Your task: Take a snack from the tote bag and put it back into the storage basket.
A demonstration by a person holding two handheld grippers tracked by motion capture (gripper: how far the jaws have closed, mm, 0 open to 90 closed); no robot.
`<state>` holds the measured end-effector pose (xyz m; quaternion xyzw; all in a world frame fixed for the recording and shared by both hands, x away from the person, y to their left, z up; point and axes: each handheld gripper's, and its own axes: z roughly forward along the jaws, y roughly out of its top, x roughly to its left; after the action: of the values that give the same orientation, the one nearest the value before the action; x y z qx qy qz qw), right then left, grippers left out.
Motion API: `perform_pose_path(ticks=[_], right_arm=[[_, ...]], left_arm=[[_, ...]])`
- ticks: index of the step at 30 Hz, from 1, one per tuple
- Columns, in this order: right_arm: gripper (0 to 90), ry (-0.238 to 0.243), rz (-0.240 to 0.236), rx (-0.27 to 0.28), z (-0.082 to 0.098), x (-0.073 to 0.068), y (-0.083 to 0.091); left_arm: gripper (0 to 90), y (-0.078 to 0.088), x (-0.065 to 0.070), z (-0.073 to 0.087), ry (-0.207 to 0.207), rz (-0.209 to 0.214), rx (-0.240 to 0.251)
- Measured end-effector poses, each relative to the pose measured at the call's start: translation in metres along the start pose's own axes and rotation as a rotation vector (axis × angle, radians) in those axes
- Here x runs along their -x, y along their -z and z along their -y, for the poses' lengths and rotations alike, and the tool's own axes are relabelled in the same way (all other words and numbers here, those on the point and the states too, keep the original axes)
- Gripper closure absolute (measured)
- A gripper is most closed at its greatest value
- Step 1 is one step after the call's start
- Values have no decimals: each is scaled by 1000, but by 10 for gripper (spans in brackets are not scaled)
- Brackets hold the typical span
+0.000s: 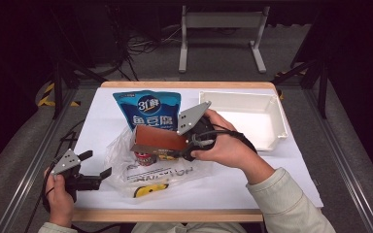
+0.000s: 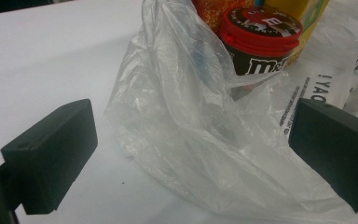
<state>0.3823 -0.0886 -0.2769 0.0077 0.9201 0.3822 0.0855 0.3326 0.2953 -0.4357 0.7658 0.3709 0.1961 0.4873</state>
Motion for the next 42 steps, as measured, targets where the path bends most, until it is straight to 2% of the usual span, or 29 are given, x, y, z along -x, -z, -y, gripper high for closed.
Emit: perform_pose_path(ticks=[7,14,22,32,42], right_arm=[[419,4,16,-14,4,5,12],[420,-15,44,-31,6,13,30],[420,-22,56,-32,12,20,38],[420,-62,88,-14,29,39,56],[420,-91,128,-3,48,53,72]], left_arm=[[17,0,0,0,-2,-3,-6],[16,0,0,0,-3,-7,-8],[16,-1,0,1,1,-8,-14],[16,-1,-1,2,4,-7,-12],[16,-1,-1,2,5,-9,-14]])
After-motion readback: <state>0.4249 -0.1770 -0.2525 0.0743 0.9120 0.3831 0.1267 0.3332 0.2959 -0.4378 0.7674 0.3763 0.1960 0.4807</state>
